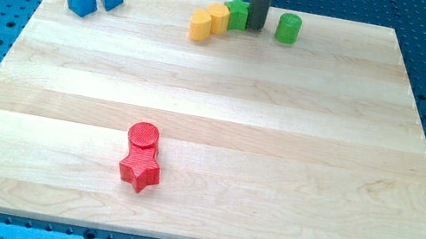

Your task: Put the triangle into the cube

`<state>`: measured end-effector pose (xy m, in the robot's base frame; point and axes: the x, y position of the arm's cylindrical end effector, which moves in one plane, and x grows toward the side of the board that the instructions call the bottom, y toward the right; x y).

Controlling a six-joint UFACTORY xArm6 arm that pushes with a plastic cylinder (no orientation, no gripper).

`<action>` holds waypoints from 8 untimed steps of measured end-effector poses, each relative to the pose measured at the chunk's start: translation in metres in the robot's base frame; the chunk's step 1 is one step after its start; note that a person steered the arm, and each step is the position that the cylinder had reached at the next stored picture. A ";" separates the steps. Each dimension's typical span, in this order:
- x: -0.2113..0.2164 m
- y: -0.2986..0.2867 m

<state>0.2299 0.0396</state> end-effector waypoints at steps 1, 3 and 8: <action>-0.016 -0.003; 0.058 -0.106; 0.006 -0.224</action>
<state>0.2355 -0.1841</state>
